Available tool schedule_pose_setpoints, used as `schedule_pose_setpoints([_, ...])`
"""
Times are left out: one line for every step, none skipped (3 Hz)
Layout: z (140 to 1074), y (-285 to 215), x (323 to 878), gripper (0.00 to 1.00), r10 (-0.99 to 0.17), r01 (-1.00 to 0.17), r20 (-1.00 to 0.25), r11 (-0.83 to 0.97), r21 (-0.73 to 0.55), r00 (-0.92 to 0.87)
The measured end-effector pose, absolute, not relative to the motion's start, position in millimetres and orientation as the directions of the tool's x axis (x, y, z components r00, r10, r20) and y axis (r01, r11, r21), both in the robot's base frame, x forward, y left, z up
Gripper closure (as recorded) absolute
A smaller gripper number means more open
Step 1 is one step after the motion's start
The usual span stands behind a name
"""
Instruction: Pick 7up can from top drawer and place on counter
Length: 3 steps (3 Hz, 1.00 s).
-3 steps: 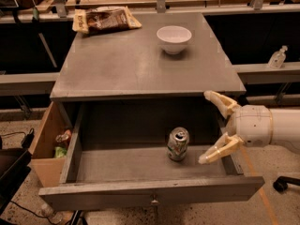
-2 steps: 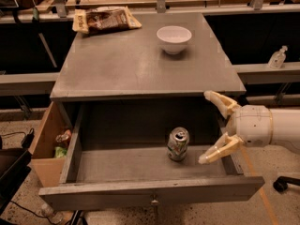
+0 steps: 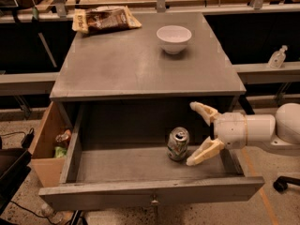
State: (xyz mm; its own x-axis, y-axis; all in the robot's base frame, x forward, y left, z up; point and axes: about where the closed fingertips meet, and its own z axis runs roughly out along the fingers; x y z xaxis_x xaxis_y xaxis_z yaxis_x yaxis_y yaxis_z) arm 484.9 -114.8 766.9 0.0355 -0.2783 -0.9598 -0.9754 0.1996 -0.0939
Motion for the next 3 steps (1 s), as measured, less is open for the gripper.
schedule_pose_setpoints([739.9, -111.8, 494.8, 0.00, -0.271, -0.980, -0.963, 0.185, -0.068, 0.016])
schedule_pose_setpoints([718.4, -109.3, 500.4, 0.00, -0.245, -0.981, -0.970, 0.185, -0.057, 0.010])
schedule_pose_setpoints([695.7, -101.0, 504.4, 0.19, -0.207, -0.980, -0.978, 0.187, -0.072, 0.032])
